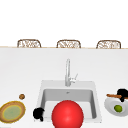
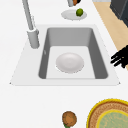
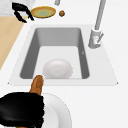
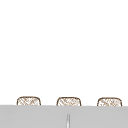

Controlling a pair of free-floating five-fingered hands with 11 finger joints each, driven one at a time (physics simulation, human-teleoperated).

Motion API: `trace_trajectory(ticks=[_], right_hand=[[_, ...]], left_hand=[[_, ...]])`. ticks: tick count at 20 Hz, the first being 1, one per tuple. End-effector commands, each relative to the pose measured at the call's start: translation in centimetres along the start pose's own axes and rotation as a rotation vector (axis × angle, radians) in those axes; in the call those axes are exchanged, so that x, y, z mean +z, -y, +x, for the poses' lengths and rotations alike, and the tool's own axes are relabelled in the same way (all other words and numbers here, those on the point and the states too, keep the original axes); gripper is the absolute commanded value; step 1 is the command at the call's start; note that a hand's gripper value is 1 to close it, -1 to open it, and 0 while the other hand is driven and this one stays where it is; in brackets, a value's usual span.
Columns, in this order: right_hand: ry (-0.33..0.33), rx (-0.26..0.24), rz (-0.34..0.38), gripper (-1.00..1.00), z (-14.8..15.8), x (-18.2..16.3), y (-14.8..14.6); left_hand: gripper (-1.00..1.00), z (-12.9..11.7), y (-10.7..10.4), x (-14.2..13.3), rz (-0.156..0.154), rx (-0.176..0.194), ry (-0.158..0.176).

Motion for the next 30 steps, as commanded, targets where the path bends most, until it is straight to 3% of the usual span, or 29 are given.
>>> trace_trajectory(ticks=[1,3,7,10,14,18,19,23,26,30], right_hand=[[-0.004,0.040,0.003,1.00,0.7,-0.2,-1.0],[-0.047,0.099,0.009,1.00,1.7,-2.3,-2.5],[-0.064,0.147,0.017,1.00,1.5,-5.3,-4.3],[-0.031,0.124,-0.005,1.00,0.4,-5.2,-7.2],[0.011,0.103,-0.057,1.00,-1.0,-6.2,-8.8],[0.007,0.065,-0.022,1.00,-1.3,-6.4,-9.4],[0.013,0.050,-0.026,-1.00,-1.5,-6.4,-9.4],[0.040,0.010,-0.060,-1.00,-1.7,-8.7,-6.8],[0.057,-0.038,-0.101,-1.00,-2.4,-8.3,-5.7],[0.050,-0.025,-0.068,-1.00,-3.2,-8.1,-2.9]], left_hand=[[0.00,0.0,0.0,0.0,0.000,0.000,0.000],[0.00,0.0,0.0,0.0,0.000,0.000,0.000],[0.00,0.0,0.0,0.0,0.000,0.000,0.000],[0.00,0.0,0.0,0.0,0.000,0.000,0.000],[0.00,0.0,0.0,0.0,0.000,0.000,0.000],[0.00,0.0,0.0,0.0,0.000,0.000,0.000],[0.00,0.0,0.0,0.0,0.000,0.000,0.000],[0.00,0.0,0.0,0.0,0.000,0.000,0.000],[0.00,0.0,0.0,0.0,0.000,0.000,0.000],[0.00,0.0,0.0,0.0,0.000,0.000,0.000]])
